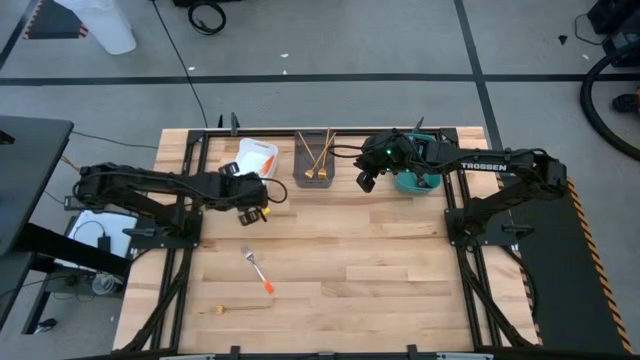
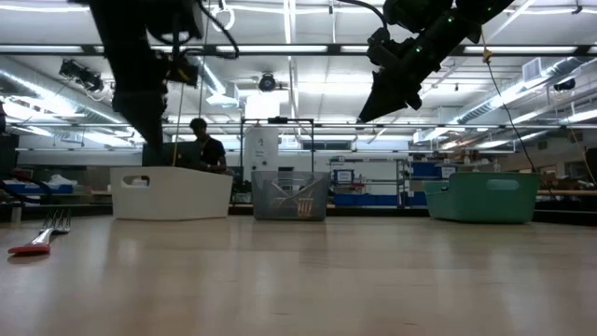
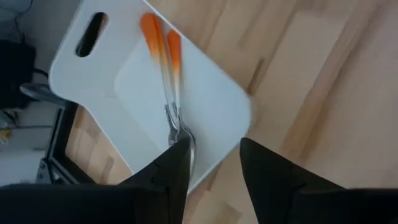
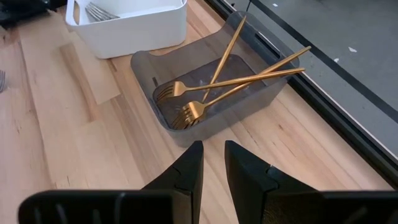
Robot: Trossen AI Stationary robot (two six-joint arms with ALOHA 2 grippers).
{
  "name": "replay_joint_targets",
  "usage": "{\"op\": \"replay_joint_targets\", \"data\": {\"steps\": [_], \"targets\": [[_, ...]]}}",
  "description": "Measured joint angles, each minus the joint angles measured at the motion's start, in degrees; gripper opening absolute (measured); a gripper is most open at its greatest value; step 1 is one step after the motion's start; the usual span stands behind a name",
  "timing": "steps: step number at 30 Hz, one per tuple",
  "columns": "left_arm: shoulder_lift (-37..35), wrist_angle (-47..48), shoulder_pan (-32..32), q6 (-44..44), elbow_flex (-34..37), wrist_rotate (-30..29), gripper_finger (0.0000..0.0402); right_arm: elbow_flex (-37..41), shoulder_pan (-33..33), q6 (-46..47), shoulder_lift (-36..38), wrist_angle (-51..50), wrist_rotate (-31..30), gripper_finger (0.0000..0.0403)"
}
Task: Sort silverware by color (type)
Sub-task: Put the orange fork into the white bin
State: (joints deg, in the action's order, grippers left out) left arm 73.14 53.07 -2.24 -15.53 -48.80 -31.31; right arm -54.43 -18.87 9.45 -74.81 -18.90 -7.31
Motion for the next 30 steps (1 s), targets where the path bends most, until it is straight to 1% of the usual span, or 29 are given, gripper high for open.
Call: {"op": "replay_joint_targets", "data": {"steps": [2,4,9,12,16,19,21,23,25,30], "targets": [[0.0,2.7,0.9,-4.4,-3.1,1.5,0.0148,0.0,0.0,0.0,0.0,0.0,0.0,0.0077],[0.0,4.0,1.7,-10.3,-6.1,5.7,0.0148,0.0,0.0,0.0,0.0,0.0,0.0,0.0077],[0.0,2.6,4.0,-29.7,-9.7,23.0,0.0148,0.0,0.0,0.0,0.0,0.0,1.3,0.0077],[0.0,0.7,6.3,-40.4,-9.8,30.2,0.0148,0.0,0.0,-0.4,0.0,0.0,1.8,0.0077],[0.0,0.5,10.7,-51.5,-9.8,35.9,0.0148,0.0,0.0,-2.0,0.0,0.0,3.0,0.0077],[0.0,0.4,14.8,-56.1,-9.8,37.2,0.0148,0.0,0.0,-3.0,0.0,0.0,4.1,0.0077],[0.0,0.3,17.3,-55.8,-9.8,37.3,0.0148,0.0,0.0,-3.8,0.0,0.0,4.4,0.0077],[0.0,-0.2,19.3,-52.7,-9.8,37.0,0.0148,0.0,0.0,-4.7,0.0,0.0,4.4,0.0077],[0.8,-0.8,20.9,-47.5,-9.8,36.3,0.0148,0.0,0.0,-5.3,0.0,0.0,4.4,0.0077],[3.0,-3.1,23.4,-31.5,-9.7,35.5,0.0148,0.0,0.0,-5.5,0.0,0.0,4.4,0.0077]]}}
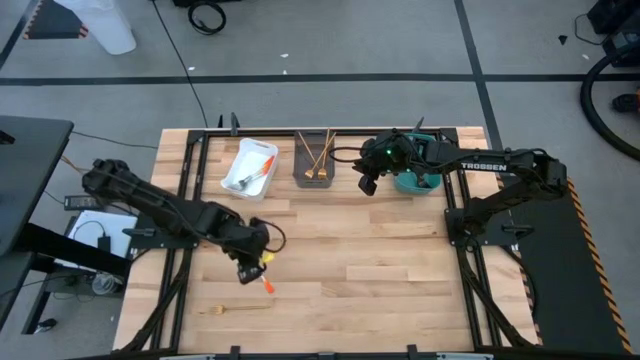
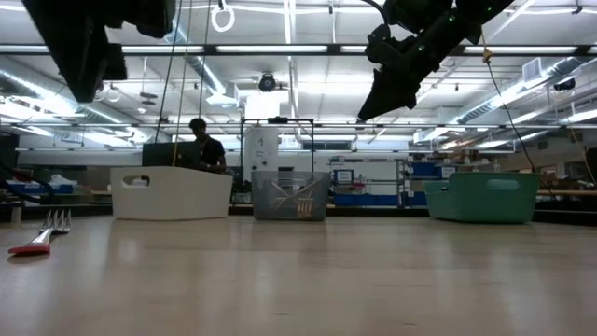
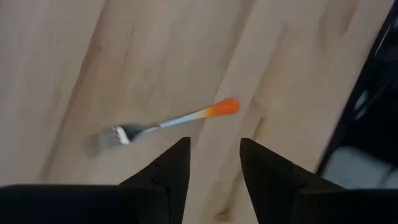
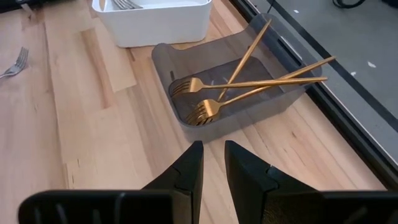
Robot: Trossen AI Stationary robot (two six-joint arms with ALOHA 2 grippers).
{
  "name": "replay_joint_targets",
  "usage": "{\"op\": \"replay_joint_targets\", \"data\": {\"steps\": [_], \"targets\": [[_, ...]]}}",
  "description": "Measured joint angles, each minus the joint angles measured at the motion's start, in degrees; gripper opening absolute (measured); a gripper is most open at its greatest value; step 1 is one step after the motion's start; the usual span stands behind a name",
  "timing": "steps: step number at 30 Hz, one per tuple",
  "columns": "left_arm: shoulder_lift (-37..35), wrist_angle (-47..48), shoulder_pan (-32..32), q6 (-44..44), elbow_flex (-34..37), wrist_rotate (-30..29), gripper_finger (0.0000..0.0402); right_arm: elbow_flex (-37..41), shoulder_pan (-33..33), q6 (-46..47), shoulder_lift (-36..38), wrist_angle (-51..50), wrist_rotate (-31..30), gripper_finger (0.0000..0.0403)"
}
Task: Sort silverware by color (type)
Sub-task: Put the orange fork into the white bin
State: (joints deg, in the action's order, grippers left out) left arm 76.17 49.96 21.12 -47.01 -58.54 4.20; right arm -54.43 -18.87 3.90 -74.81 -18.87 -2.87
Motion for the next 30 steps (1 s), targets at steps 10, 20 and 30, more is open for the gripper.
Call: {"op": "replay_joint_targets", "data": {"steps": [10,20,30], "targets": [[8.6,-0.5,0.3,27.5,0.0,-0.3,0.0148,0.0,0.0,0.4,0.0,-0.1,0.0,0.0077],[17.6,-0.6,0.0,50.4,0.0,-0.7,0.0148,0.0,0.0,1.9,0.0,-0.9,0.0,0.0077],[23.4,-0.1,-0.6,60.1,0.0,-2.9,0.0132,0.0,0.0,4.1,0.0,-1.5,0.0,0.0077]]}}
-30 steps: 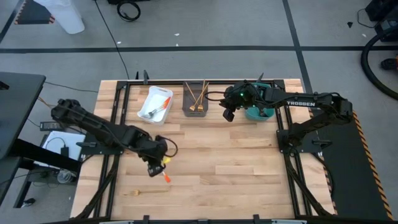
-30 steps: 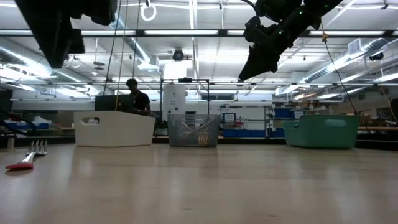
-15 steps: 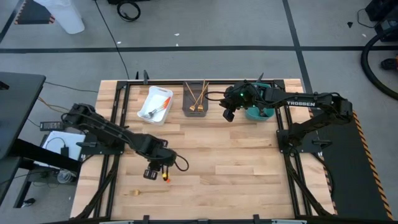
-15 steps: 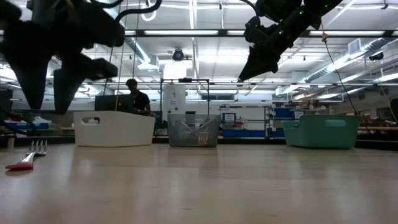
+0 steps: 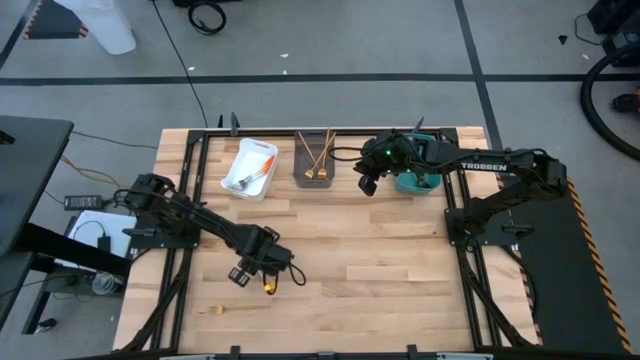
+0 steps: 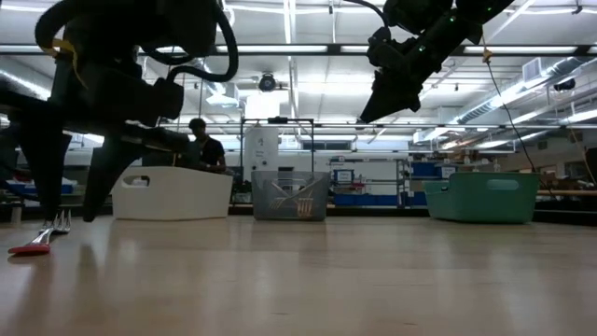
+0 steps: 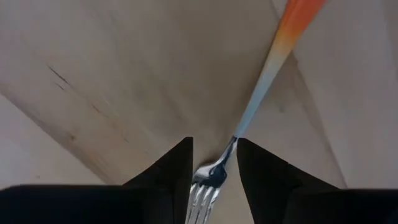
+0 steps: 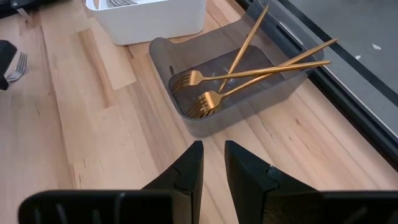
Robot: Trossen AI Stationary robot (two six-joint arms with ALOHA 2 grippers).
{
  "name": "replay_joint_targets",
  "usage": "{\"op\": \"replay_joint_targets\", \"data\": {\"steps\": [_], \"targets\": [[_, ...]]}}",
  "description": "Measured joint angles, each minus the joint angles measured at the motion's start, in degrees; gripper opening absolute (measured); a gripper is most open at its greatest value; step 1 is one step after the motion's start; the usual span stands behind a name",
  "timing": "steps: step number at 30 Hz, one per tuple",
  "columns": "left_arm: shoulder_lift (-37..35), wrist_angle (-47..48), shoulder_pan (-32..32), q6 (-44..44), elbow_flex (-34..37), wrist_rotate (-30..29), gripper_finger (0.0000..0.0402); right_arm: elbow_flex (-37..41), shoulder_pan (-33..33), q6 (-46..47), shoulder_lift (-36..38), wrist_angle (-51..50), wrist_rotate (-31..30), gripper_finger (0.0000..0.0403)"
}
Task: Sort silverware by color (type)
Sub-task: Put the orange fork into the white bin
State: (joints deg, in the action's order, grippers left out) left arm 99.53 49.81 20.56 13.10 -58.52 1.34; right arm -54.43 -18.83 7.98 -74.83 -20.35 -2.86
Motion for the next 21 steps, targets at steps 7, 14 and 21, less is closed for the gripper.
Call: {"op": "replay_joint_targets", "data": {"steps": [7,14,21], "targets": [[0.0,-0.2,0.1,1.7,0.9,0.6,0.0121,0.0,0.0,1.0,0.0,0.0,0.0,0.0077],[-0.1,-0.6,0.3,2.9,3.5,0.9,0.0121,0.0,0.0,1.2,0.0,0.0,0.0,0.0077],[-0.1,-2.8,0.3,5.6,3.7,0.9,0.0119,0.0,0.0,1.3,0.0,0.0,0.0,0.0077]]}}
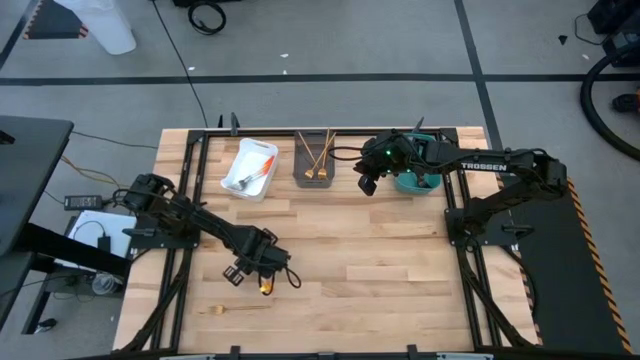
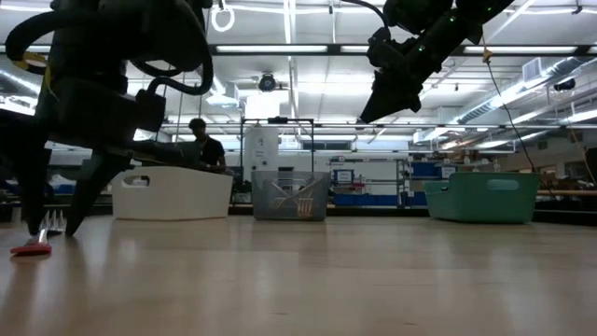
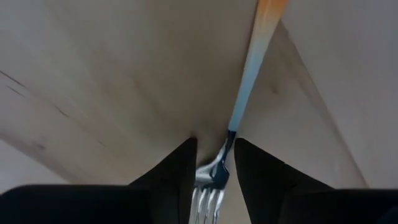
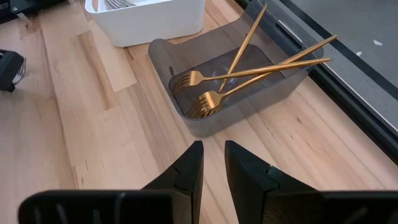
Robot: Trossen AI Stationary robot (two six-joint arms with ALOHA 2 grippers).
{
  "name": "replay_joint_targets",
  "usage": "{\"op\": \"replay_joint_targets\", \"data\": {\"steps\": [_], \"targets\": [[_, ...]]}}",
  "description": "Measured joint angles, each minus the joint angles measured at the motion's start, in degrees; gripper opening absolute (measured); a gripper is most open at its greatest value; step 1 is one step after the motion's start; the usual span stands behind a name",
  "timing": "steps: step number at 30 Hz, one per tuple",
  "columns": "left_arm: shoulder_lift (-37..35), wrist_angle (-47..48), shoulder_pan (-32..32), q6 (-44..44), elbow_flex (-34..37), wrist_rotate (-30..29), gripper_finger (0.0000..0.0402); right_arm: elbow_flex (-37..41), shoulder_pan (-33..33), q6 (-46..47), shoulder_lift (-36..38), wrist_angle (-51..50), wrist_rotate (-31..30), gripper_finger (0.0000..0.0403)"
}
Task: Sort silverware by color (type)
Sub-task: Put the orange fork into the white bin
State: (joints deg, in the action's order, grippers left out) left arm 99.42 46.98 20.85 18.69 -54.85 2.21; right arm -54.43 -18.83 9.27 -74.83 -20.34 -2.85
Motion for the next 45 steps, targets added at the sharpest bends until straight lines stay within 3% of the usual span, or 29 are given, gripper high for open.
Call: {"op": "replay_joint_targets", "data": {"steps": [4,13,23,28,45], "targets": [[0.0,-1.4,0.0,0.0,0.0,0.1,0.0100,0.0,0.0,0.0,0.0,0.0,0.0,0.0077],[0.0,-2.9,-0.1,-2.2,0.0,1.8,0.0011,0.0,0.0,0.0,0.0,0.0,0.0,0.0077],[-0.6,-3.8,0.8,-14.7,0.0,2.2,0.0009,0.0,0.0,-0.2,0.0,0.0,0.0,0.0077],[-3.0,-6.3,0.5,-20.9,0.0,-0.4,0.0008,0.0,0.0,-0.3,0.0,0.0,0.0,0.0077],[-10.9,-7.4,-7.7,-23.8,0.0,-8.7,0.0008,0.0,0.0,-0.3,0.0,0.2,0.0,0.0077]]}}
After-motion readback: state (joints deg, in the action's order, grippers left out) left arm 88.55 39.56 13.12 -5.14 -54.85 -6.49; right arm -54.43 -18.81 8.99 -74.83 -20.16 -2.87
